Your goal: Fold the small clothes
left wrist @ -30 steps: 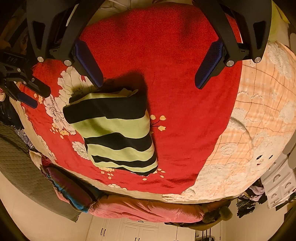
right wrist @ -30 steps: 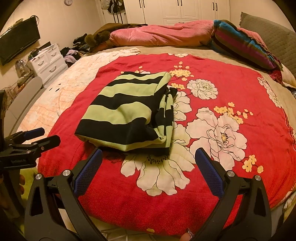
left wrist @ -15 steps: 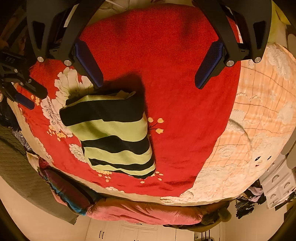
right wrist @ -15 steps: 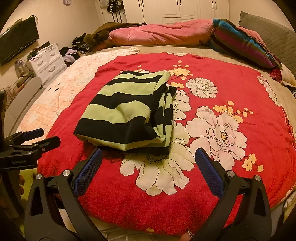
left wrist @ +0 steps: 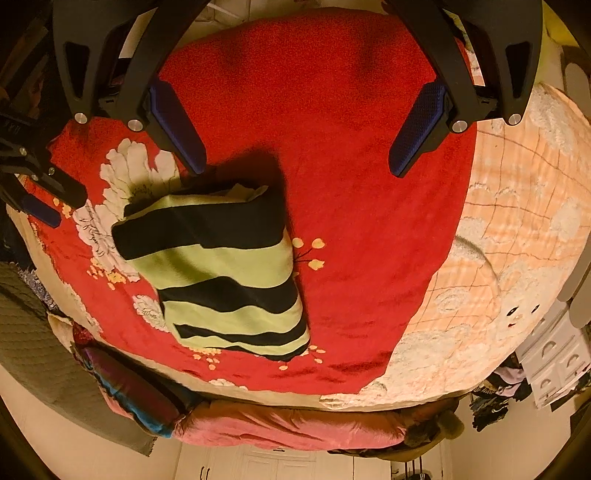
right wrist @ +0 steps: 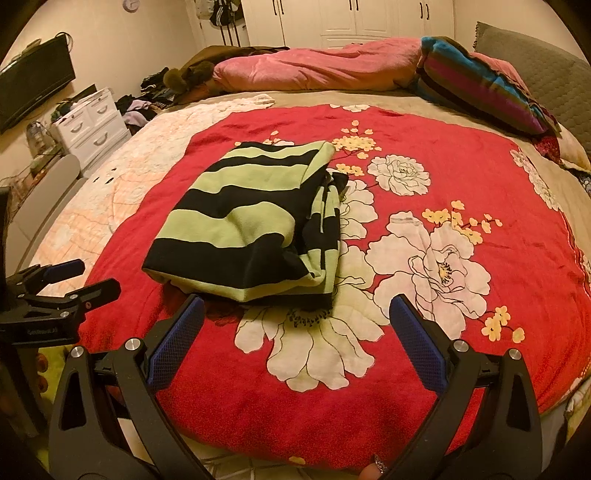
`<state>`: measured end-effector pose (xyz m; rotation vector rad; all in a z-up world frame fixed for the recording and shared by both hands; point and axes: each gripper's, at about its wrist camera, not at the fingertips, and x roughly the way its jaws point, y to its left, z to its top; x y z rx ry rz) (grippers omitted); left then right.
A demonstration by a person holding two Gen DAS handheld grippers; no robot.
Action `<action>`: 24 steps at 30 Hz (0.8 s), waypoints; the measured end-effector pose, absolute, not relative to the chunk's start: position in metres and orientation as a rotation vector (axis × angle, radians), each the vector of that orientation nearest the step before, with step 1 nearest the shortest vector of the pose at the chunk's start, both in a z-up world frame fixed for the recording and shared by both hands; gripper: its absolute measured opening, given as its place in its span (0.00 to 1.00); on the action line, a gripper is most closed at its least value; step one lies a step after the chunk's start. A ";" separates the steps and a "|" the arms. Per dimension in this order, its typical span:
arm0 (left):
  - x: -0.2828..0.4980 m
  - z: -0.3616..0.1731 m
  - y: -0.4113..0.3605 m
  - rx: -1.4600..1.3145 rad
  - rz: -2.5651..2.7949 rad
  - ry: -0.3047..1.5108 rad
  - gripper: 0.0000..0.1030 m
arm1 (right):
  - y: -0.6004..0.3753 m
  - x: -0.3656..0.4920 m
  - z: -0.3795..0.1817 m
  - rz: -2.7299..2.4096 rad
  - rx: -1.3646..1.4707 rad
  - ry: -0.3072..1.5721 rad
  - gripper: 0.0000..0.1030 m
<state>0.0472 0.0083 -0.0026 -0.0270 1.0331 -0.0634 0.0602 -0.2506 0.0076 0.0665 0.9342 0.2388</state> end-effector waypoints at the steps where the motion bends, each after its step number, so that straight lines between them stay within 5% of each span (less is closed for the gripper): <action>1: 0.048 -0.004 0.009 -0.029 -0.062 1.039 0.96 | -0.253 0.061 0.006 0.234 0.072 0.937 0.92; 11: 0.083 -0.023 0.105 -0.248 0.108 1.100 0.96 | -0.305 0.088 -0.011 0.114 0.166 0.960 0.91; 24: 0.160 -0.085 0.373 -0.377 0.782 1.100 0.96 | -0.606 0.170 -0.069 -0.620 0.274 0.973 0.91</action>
